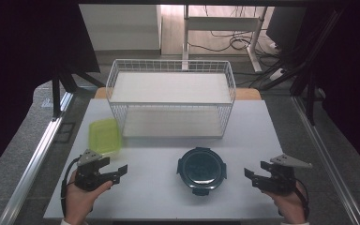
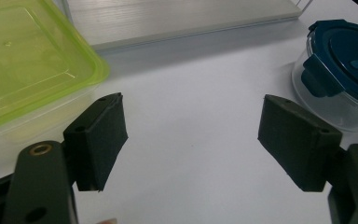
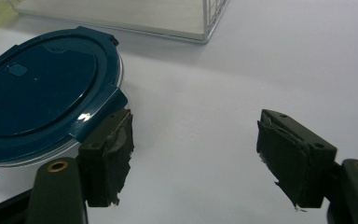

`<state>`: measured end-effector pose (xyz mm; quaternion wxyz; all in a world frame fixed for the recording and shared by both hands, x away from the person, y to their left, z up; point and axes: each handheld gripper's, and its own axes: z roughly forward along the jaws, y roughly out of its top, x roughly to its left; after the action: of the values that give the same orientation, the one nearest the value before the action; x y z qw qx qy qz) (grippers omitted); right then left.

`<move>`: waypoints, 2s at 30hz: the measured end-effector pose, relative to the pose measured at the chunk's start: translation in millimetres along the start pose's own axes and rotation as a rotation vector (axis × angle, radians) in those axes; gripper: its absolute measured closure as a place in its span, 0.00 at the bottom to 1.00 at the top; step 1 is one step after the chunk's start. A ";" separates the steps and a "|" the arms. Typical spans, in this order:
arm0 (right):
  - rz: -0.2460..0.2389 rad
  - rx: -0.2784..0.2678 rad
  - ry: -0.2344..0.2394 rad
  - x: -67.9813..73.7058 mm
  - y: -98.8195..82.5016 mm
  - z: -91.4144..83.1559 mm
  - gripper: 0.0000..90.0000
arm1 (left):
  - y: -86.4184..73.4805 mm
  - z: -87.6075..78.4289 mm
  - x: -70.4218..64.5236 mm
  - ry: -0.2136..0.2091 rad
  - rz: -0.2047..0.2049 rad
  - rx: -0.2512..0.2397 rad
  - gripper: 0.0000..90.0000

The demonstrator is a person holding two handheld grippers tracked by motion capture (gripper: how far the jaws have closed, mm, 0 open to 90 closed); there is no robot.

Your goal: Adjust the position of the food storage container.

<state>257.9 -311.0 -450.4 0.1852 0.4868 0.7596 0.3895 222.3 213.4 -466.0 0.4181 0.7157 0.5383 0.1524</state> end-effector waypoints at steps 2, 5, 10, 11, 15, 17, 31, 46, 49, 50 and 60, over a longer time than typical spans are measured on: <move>0.012 0.001 0.002 -1.8 -0.1 -2.3 0.32 | 0.0 0.5 -0.2 -0.001 0.003 0.004 0.25; 0.021 0.009 -0.001 -3.5 -0.1 -3.5 0.33 | -0.2 0.4 -0.1 -0.002 0.004 0.006 0.25; 0.019 0.029 -0.009 -5.7 -0.3 -2.5 0.35 | -0.1 -0.3 1.9 -0.003 0.000 0.009 0.25; 0.020 0.035 -0.009 -5.8 -0.4 -2.2 0.36 | -0.1 0.1 1.8 -0.006 -0.001 0.012 0.25; 0.023 0.046 0.003 -7.5 -1.0 -2.4 0.38 | 0.0 1.8 0.7 -0.010 0.005 0.023 0.24; 0.029 0.045 0.007 -9.3 -0.5 -3.9 0.39 | -0.2 2.2 0.6 -0.011 0.006 0.028 0.24; 0.100 -0.009 -0.011 -30.4 5.4 -29.4 0.43 | -1.3 2.6 -0.6 -0.017 0.003 0.031 0.24; 0.013 0.129 0.061 -3.9 12.4 0.0 0.75 | -3.8 7.7 -3.7 -0.023 0.013 0.053 0.24; -0.004 0.156 0.069 2.5 13.9 7.3 0.84 | -4.3 8.0 -3.9 -0.024 0.012 0.055 0.24; -0.011 0.167 0.072 4.5 14.3 9.9 0.87 | -4.3 8.2 -4.0 -0.025 0.012 0.056 0.24; -0.041 0.234 0.078 19.8 17.3 38.4 0.99 | -4.7 8.9 -4.3 -0.026 0.015 0.061 0.24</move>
<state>284.5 -273.8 -459.3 0.1052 0.4740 0.8162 0.3131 223.6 206.0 -473.9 0.4021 0.7341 0.5316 0.1298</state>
